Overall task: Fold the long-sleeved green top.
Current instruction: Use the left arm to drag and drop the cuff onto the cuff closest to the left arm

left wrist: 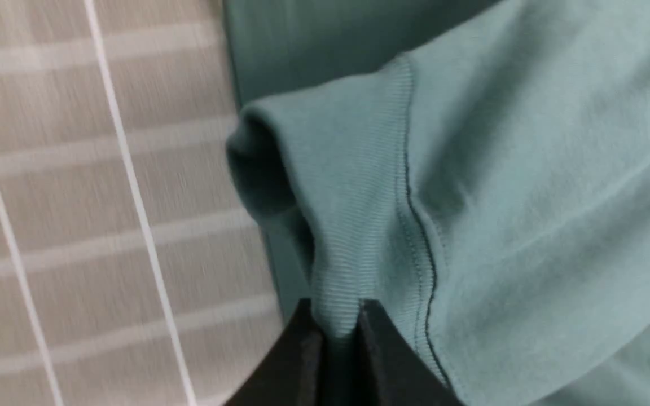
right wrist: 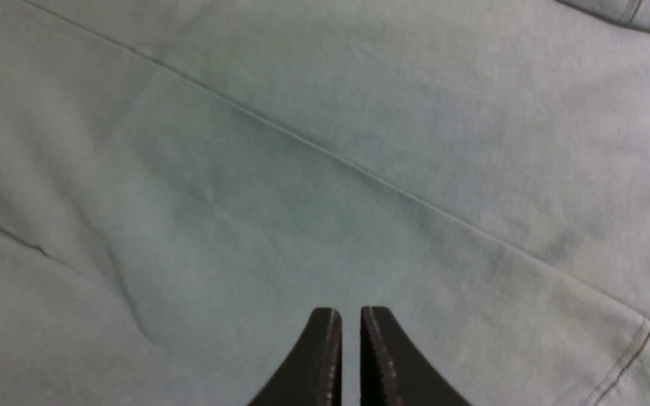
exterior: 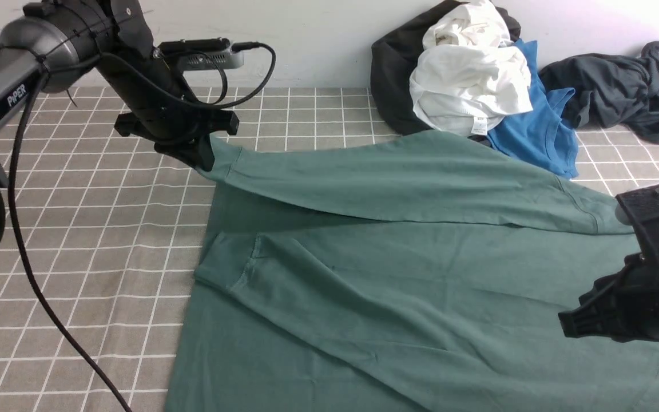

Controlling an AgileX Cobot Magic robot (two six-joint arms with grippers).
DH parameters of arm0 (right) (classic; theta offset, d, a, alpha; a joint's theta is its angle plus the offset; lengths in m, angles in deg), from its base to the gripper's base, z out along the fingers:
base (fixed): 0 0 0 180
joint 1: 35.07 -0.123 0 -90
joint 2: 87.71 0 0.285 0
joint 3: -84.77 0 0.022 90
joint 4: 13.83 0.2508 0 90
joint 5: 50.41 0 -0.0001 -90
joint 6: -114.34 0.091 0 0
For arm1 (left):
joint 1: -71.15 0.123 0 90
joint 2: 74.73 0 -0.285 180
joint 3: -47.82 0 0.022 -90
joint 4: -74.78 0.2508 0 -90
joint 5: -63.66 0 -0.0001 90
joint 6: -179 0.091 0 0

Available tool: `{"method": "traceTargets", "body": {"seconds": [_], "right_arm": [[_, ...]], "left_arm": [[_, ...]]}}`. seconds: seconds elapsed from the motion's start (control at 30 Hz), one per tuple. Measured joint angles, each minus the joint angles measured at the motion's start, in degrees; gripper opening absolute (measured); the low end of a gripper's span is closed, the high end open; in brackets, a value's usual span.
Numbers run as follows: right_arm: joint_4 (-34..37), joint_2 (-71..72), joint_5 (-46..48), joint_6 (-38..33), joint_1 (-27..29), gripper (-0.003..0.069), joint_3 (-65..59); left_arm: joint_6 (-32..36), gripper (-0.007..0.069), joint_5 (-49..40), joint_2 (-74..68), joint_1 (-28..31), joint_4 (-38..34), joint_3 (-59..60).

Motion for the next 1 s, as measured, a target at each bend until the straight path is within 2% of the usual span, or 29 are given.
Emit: {"method": "traceTargets", "body": {"seconds": [0.37,0.63,0.73,0.87,0.9,0.93,1.0], "right_arm": [[-1.8,1.2,2.3,0.0,0.0,0.0050,0.0],[-1.8,1.2,2.6,0.0,0.0,0.0050,0.0],[-1.8,1.2,2.6,0.0,0.0,0.0050,0.0],[-0.3,1.2,2.7,0.0,0.0,0.0050,0.0],[0.7,1.2,3.3,-0.1,0.0,0.0050,0.1],[0.9,1.2,3.3,-0.1,0.0,0.0050,0.1],[3.5,1.2,5.1,-0.6,0.0,0.0050,0.1]], "left_arm": [[0.4,0.0026,-1.4,16.0,-1.6,0.8,25.5],[0.4,0.0038,-0.9,22.2,-5.6,2.1,35.7],[0.4,0.0078,0.6,22.4,-6.8,4.4,39.9],[0.3,0.0233,0.9,23.2,-7.0,7.6,43.7],[0.0,0.0296,0.9,24.3,-7.2,8.1,44.5],[-0.1,0.0305,0.9,24.6,-7.3,8.1,44.6],[-0.5,0.0388,1.0,28.8,-8.8,8.5,46.8]]}}
